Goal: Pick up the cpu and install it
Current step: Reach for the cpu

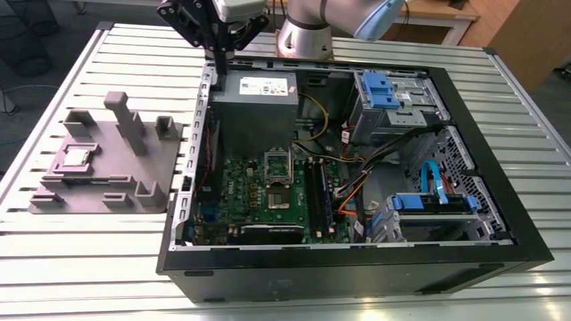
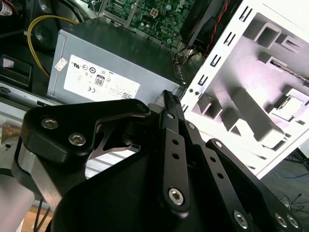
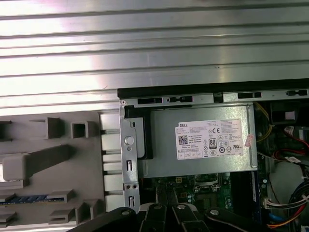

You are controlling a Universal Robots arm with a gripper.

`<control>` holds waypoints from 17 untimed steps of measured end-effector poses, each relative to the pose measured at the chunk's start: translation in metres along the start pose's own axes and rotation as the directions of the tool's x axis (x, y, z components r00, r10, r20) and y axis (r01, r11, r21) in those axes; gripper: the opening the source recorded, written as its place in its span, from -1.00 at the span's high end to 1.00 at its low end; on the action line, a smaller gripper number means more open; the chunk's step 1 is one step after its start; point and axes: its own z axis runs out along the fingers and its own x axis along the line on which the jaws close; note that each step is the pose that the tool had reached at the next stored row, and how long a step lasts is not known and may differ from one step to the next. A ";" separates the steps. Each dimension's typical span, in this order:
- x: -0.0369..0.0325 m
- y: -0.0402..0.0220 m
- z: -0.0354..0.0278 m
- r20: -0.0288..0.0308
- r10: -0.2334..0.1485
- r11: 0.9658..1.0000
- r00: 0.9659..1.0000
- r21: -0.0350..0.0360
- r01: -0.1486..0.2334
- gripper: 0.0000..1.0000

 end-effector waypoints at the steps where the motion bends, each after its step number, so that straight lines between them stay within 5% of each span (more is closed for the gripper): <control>1: 0.0003 0.0000 0.0000 0.000 0.000 1.000 1.000 0.000 0.000 0.80; 17: 0.0068 -0.0005 0.0006 -0.001 0.000 1.000 1.000 0.000 0.000 0.80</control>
